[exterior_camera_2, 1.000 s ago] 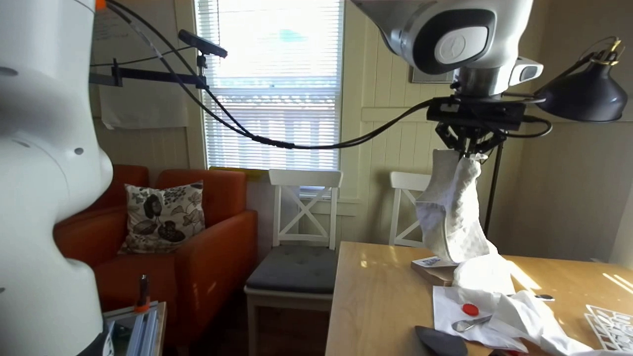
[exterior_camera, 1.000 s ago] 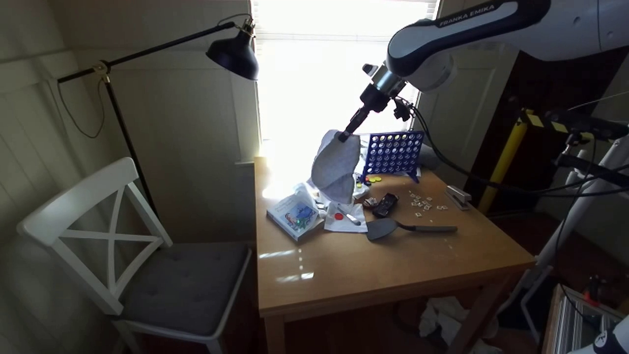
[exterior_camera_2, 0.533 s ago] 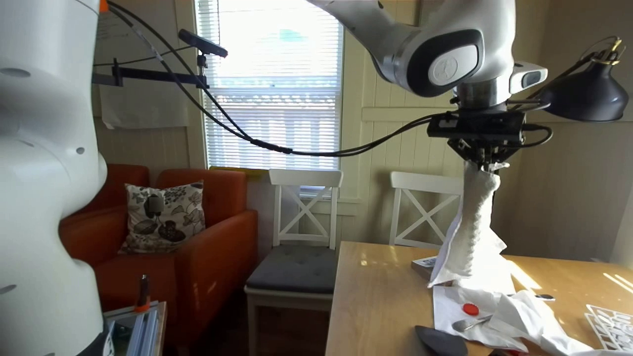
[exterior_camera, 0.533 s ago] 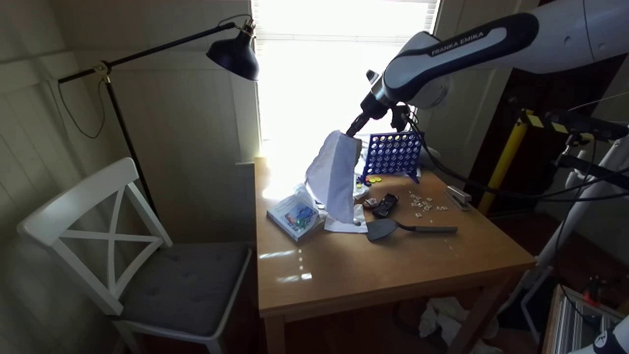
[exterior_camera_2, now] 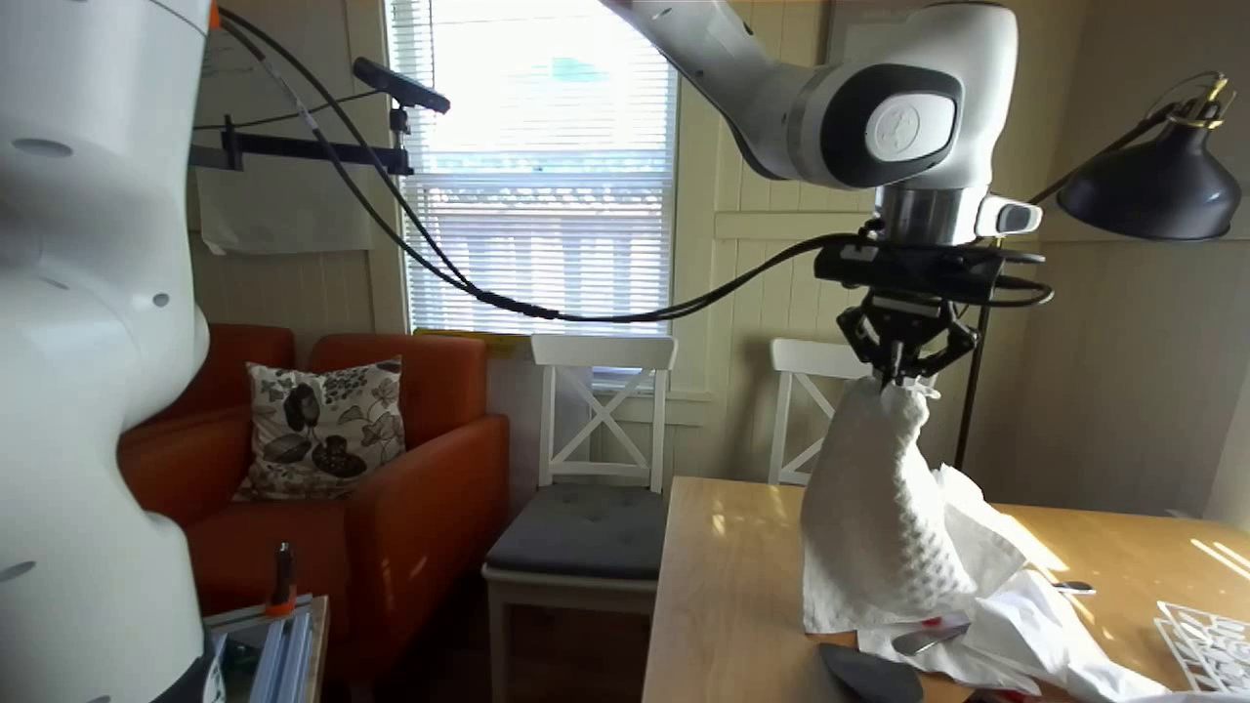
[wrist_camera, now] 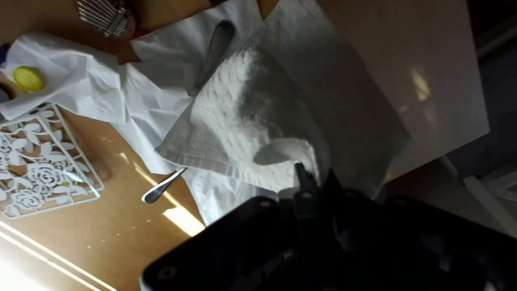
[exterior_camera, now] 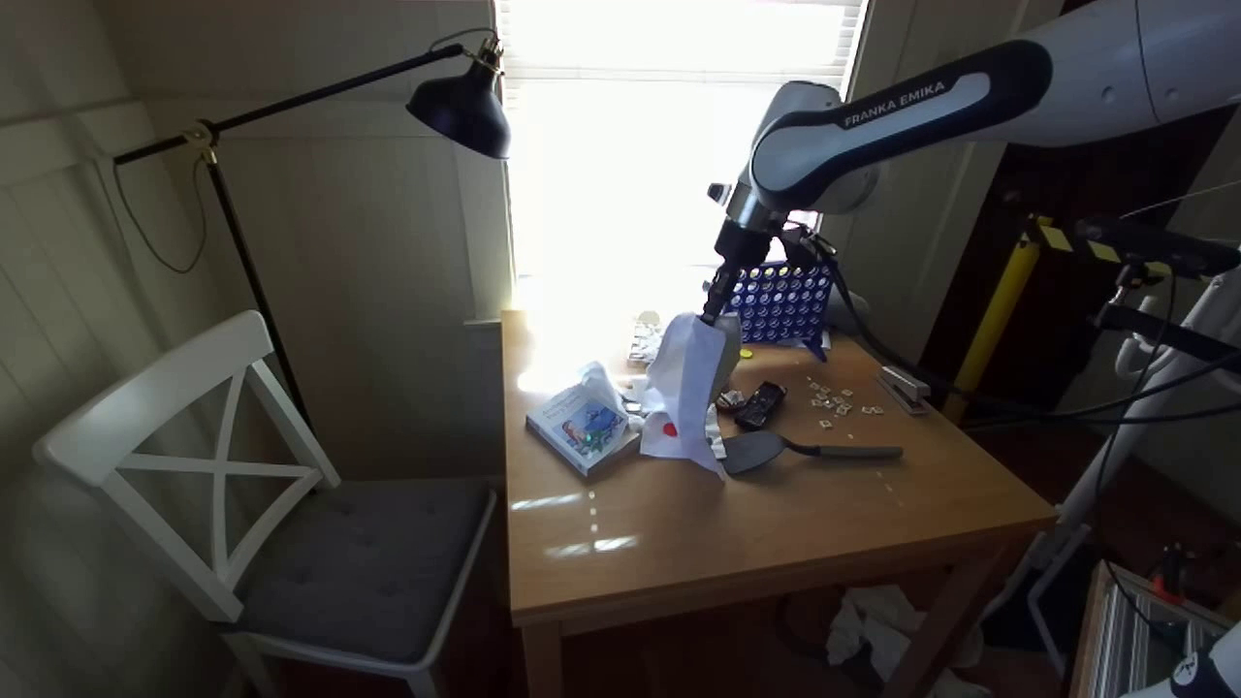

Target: Fold the towel

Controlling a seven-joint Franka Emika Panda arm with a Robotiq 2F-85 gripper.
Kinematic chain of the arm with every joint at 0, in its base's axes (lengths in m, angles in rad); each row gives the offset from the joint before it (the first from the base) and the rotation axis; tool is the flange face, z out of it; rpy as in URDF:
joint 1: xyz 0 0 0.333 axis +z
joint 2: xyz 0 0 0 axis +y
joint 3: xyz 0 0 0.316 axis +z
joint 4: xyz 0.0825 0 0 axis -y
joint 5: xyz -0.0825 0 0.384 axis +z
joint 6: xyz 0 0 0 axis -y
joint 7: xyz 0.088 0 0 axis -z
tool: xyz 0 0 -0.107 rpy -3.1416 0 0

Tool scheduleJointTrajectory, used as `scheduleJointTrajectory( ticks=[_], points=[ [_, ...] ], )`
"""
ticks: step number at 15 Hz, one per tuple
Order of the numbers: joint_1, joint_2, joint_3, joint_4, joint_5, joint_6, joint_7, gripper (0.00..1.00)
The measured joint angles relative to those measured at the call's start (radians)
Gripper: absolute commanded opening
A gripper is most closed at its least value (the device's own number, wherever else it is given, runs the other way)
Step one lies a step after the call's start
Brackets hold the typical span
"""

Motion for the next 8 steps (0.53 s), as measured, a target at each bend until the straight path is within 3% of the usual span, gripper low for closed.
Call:
scheduleJointTrajectory(
  ticks=[4,8],
  points=[
    [0.002,-0.001,0.03,0.07,0.073,-0.152,-0.09,0.02],
    [0.022,0.003,0.055,0.157,0.126,-0.254,-0.097,0.02]
  ],
)
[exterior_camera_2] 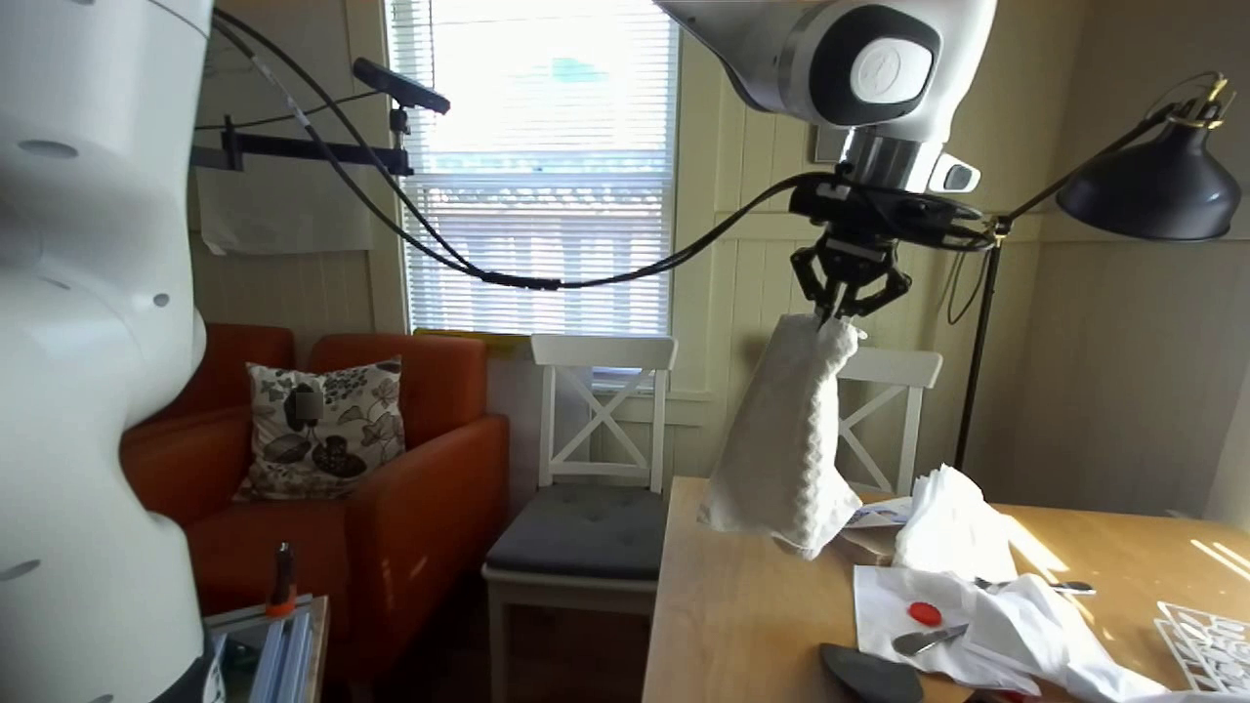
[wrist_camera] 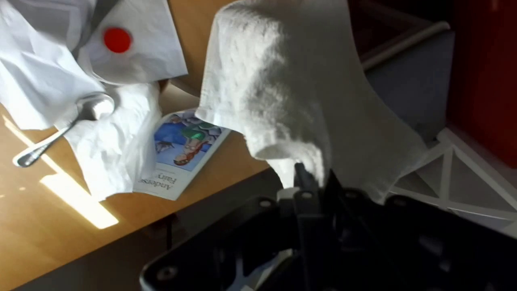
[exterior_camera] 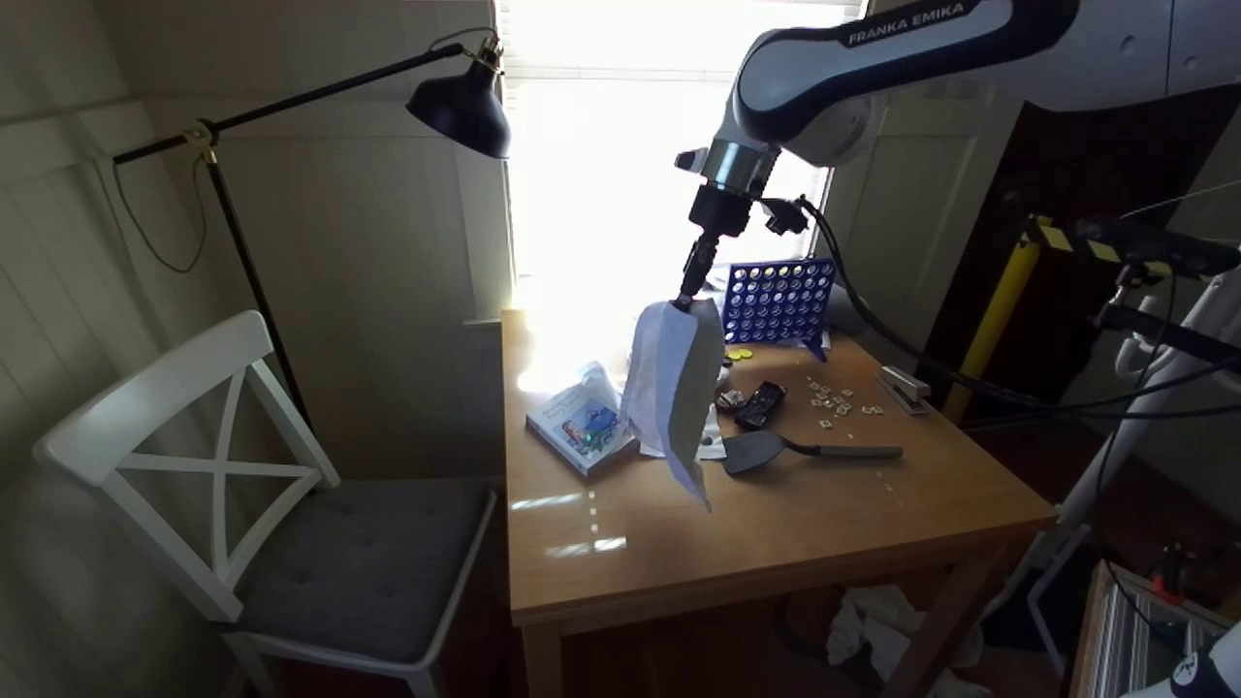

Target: Fold the towel

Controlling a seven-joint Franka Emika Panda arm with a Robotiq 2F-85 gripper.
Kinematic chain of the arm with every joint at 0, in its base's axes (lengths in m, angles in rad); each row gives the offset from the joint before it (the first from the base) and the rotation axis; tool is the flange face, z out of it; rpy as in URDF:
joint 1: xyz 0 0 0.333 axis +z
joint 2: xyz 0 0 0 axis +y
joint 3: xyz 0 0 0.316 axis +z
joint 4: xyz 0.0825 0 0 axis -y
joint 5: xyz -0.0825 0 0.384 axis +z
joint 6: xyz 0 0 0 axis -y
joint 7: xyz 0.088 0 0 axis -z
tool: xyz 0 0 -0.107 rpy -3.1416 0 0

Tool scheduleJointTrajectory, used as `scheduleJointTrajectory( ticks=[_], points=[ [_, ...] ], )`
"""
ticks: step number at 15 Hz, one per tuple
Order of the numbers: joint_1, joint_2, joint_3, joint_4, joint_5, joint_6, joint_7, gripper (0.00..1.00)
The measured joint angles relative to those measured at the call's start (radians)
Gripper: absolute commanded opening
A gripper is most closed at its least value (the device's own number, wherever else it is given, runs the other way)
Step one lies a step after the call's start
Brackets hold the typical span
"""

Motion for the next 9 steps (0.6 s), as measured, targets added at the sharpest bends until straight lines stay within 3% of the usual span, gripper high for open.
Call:
scheduleJointTrajectory(
  ticks=[9],
  points=[
    [0.014,0.149,0.049,0.151,0.182,-0.084,-0.033,0.02]
  ],
)
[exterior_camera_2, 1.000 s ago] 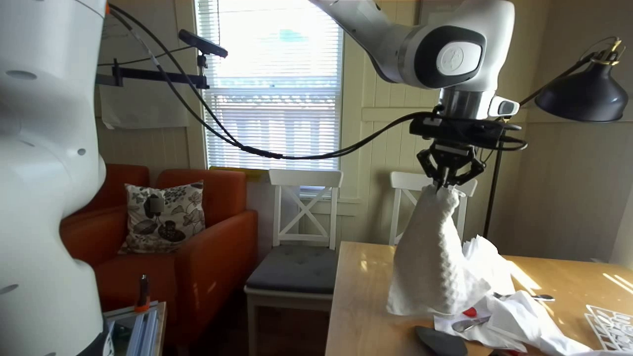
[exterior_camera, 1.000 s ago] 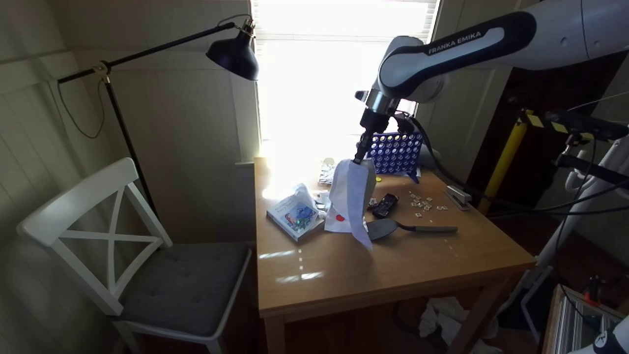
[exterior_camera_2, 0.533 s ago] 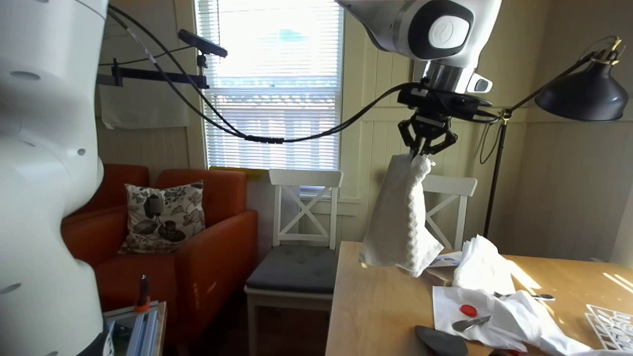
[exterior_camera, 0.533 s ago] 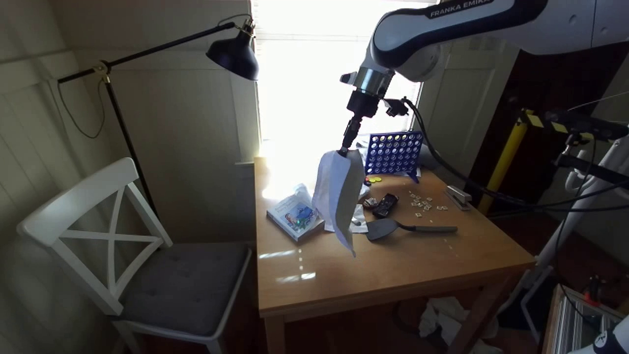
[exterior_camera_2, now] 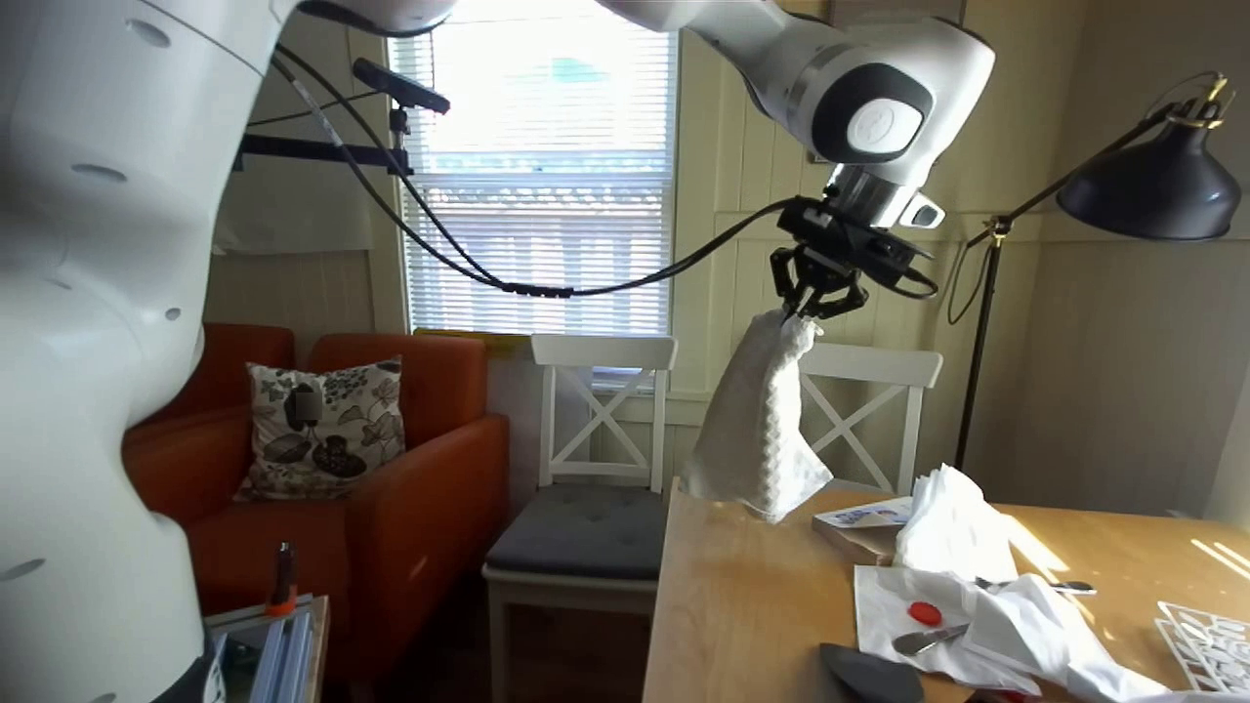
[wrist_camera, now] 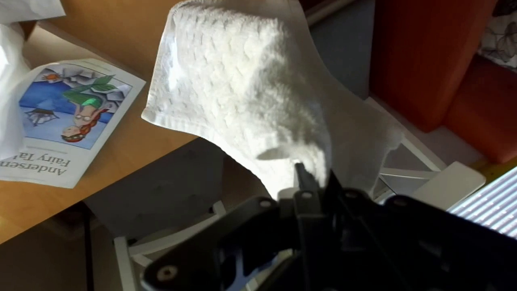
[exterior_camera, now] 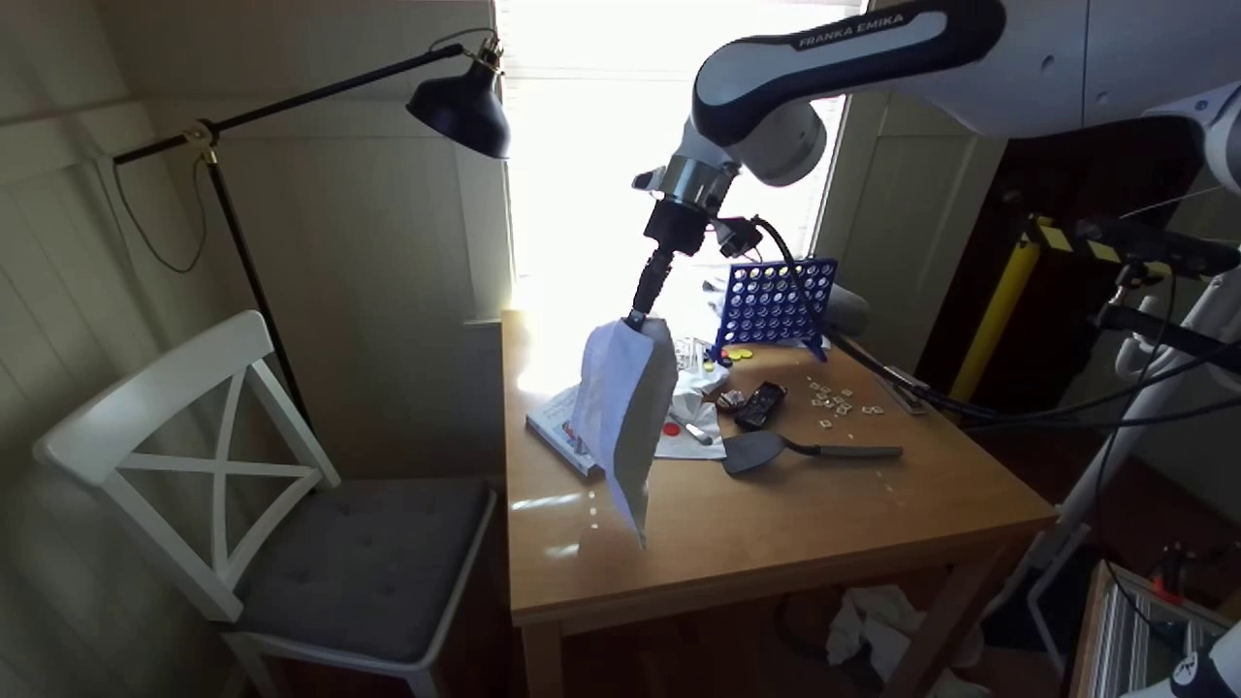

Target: Fold the towel

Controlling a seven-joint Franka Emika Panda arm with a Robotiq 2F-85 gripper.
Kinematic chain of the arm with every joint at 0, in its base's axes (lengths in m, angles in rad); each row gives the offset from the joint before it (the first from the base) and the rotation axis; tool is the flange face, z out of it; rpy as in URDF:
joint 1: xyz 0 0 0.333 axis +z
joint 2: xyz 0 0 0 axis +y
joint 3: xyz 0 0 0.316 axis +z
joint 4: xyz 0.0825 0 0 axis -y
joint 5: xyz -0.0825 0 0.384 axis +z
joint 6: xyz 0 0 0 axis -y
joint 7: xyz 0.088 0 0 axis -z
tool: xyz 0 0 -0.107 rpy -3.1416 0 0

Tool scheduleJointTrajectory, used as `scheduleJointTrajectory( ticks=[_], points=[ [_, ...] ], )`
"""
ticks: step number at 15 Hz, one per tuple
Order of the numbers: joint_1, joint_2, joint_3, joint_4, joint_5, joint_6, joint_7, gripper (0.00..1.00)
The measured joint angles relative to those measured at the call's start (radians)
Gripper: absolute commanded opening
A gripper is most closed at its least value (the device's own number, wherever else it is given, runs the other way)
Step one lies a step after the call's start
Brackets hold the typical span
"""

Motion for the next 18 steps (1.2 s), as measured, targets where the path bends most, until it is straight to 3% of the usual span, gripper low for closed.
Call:
scheduleJointTrajectory(
  ticks=[4,9,13,18],
  points=[
    [-0.055,0.101,-0.003,0.037,0.098,-0.061,-0.083,0.02],
    [-0.176,0.265,-0.082,0.048,0.136,-0.089,-0.071,0.02],
    [-0.232,0.364,-0.134,0.047,0.137,0.004,-0.006,0.02],
    [-0.245,0.38,-0.16,0.042,0.136,0.215,0.139,0.02]
  ],
)
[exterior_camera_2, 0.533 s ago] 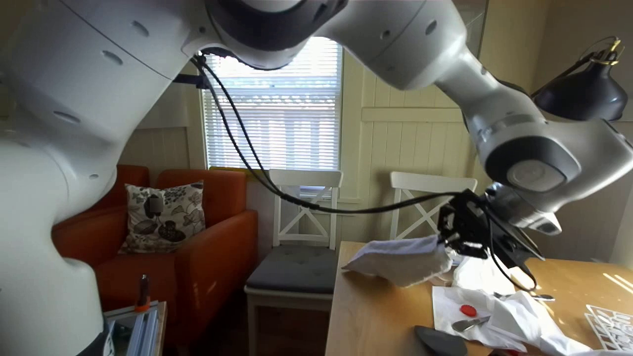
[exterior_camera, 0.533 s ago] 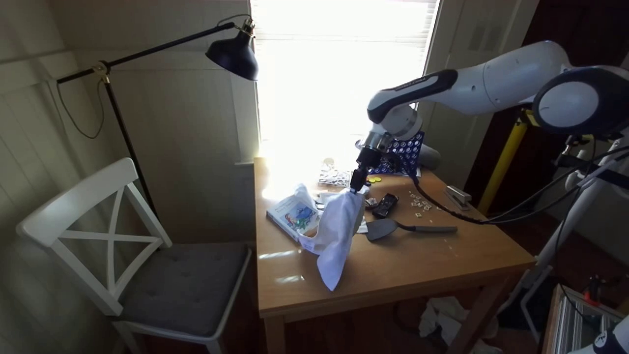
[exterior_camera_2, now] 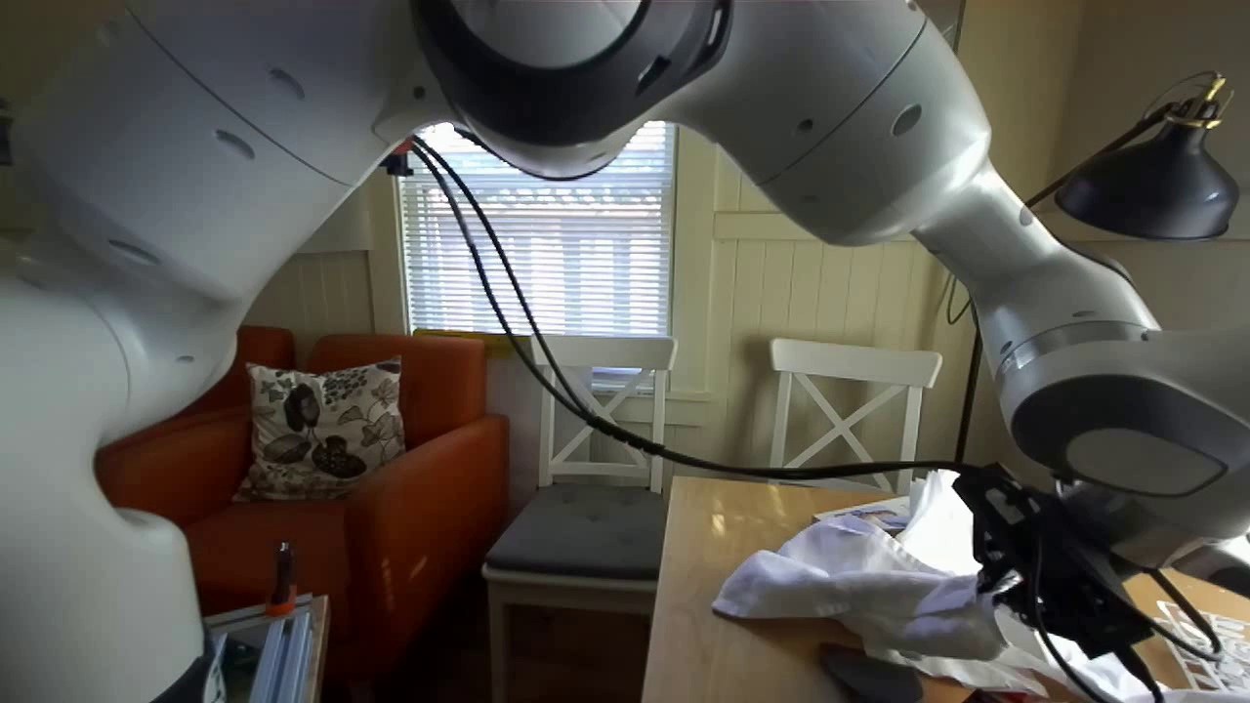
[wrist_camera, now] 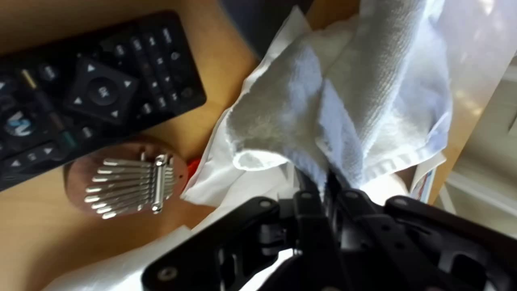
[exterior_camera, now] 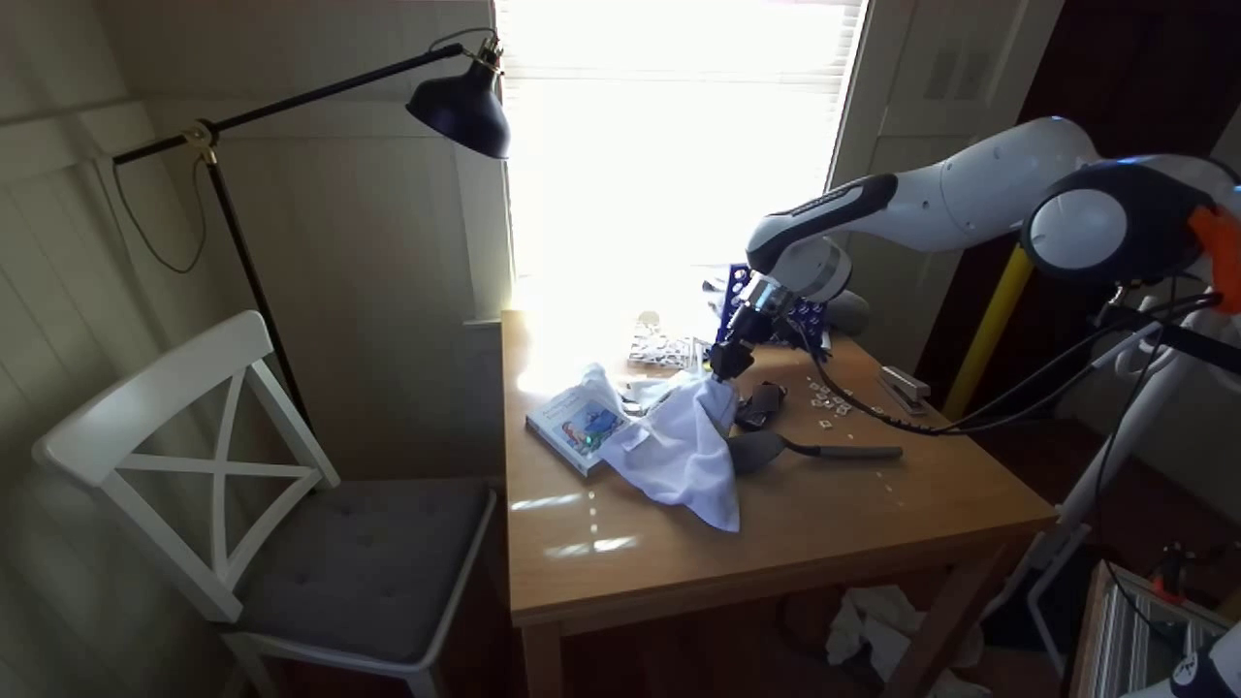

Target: Fold the towel

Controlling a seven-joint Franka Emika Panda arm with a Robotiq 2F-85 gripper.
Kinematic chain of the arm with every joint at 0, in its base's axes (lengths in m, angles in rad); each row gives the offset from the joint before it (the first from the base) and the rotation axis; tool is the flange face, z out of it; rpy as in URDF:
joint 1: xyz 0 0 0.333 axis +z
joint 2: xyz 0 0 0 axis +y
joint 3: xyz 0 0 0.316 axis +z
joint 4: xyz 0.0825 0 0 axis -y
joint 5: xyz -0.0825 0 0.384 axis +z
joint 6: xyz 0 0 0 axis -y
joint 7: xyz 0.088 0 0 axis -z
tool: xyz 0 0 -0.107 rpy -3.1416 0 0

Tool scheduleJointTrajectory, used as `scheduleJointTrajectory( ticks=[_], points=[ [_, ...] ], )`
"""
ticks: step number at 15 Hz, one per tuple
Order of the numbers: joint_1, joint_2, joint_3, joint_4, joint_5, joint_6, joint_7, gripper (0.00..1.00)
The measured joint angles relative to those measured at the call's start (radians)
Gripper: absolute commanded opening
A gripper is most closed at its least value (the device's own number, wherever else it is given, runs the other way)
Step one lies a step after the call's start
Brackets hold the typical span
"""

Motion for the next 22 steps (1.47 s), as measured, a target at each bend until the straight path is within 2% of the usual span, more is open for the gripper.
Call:
scheduleJointTrajectory(
  ticks=[3,6,11,14,18,22],
  points=[
    [0.024,0.0,-0.008,-0.001,-0.044,0.106,0.126,0.02],
    [0.067,0.0,0.009,0.0,-0.13,0.09,0.199,0.02],
    [0.119,0.0,0.115,0.029,-0.2,-0.033,0.17,0.02],
    [0.145,0.004,0.152,0.05,-0.227,-0.124,0.132,0.02],
    [0.189,0.05,0.155,0.094,-0.299,-0.219,0.118,0.02],
    [0.254,0.122,0.132,0.116,-0.445,-0.166,0.103,0.02]
  ],
)
